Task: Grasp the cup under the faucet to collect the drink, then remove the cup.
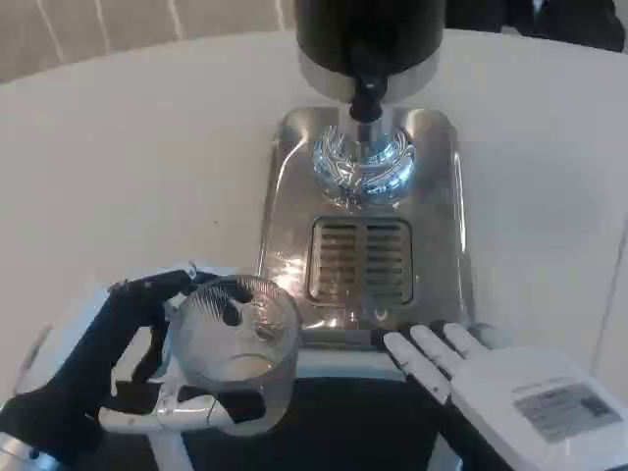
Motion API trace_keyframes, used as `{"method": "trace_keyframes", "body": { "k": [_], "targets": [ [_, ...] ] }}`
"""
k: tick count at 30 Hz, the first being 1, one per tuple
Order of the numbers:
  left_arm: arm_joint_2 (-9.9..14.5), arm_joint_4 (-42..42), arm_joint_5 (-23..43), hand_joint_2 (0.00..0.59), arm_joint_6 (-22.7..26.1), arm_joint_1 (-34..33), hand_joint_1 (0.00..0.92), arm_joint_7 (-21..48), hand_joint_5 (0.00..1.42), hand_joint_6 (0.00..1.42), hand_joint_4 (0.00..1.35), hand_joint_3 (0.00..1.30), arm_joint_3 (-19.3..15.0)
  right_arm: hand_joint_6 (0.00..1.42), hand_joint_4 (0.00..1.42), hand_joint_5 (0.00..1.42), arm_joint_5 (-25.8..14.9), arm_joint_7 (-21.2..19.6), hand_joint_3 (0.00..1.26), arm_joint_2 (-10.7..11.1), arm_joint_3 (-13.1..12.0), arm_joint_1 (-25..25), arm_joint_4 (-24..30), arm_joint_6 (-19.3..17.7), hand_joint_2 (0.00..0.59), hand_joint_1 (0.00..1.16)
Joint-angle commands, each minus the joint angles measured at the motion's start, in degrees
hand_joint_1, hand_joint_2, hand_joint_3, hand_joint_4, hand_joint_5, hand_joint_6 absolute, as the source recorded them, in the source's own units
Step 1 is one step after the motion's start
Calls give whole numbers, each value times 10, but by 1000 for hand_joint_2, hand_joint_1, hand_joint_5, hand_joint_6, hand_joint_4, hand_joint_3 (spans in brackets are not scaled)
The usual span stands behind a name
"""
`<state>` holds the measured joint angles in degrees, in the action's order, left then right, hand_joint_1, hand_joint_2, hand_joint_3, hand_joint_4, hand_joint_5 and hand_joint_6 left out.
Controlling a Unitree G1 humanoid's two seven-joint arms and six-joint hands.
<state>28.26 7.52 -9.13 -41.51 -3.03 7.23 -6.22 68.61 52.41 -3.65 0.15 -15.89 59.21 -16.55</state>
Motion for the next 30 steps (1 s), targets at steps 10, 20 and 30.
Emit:
{"method": "trace_keyframes", "body": {
  "k": [10, 20, 30],
  "targets": [
    [-7, 18, 18, 0, 3, -17, 620, 8, 1421, 1215, 1255, 1037, -4, 0, 0, 0, 24, 4, 0, -31, 17, 5, 8, 27, 534, 322],
    [-14, 39, 15, 0, 6, -29, 622, 7, 1424, 1215, 1255, 1034, -1, 0, 0, 0, 29, 2, 0, -29, 21, 8, 8, 35, 534, 322],
    [-37, 85, -8, 0, 6, -73, 622, -14, 1424, 1215, 1255, 1038, 2, 0, 0, 0, 11, 3, 0, -29, -14, 16, 8, 40, 540, 313]
  ]
}}
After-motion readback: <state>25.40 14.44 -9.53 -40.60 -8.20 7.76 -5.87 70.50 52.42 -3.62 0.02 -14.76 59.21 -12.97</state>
